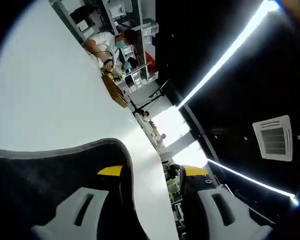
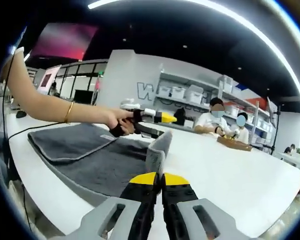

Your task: Open the folded towel by lifting each exposed corner and separating the folded layers until the towel lies flat within the target outline without major curled edges

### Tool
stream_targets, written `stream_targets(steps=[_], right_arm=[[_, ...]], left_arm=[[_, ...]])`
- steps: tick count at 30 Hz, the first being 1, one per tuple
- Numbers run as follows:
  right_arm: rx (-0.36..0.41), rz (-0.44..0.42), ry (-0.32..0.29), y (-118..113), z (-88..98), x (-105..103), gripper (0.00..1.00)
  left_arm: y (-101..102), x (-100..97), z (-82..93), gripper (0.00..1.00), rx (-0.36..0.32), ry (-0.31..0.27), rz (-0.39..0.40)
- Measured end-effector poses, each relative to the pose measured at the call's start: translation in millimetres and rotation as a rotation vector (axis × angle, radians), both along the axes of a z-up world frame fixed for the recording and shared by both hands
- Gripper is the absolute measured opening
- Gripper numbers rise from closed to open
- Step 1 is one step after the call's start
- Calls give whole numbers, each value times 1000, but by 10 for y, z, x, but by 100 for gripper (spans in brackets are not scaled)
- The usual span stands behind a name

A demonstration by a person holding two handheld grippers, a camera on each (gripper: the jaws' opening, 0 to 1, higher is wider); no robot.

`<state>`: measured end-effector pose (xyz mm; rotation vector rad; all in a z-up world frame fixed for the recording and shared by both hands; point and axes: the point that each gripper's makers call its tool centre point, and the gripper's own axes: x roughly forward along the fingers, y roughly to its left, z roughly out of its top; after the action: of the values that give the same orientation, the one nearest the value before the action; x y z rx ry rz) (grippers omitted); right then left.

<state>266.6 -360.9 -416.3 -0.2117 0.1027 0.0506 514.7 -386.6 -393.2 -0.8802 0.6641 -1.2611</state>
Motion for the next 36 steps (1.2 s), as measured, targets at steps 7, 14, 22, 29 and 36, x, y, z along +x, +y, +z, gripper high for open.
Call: stream_targets(steps=[7,14,22,29,36], right_arm=[[146,-53,8,-128,-160,-23,0],[191,-93,13,-215,-233,-55,0],[202,-114,-3,-230,-204,-75,0],[223,-143,-49,-294,-76,-182,0],[165,-138,-59,-279,6,-179,0]], left_arm=[[-70,28,-41,45,5,31,30],[-221,11,-211,56,25,102,28],[-284,-110,-127,58,16,113,11],[-241,-91,-146,54,61,52,17],[-213,-115,-188,45,108,-17,8]])
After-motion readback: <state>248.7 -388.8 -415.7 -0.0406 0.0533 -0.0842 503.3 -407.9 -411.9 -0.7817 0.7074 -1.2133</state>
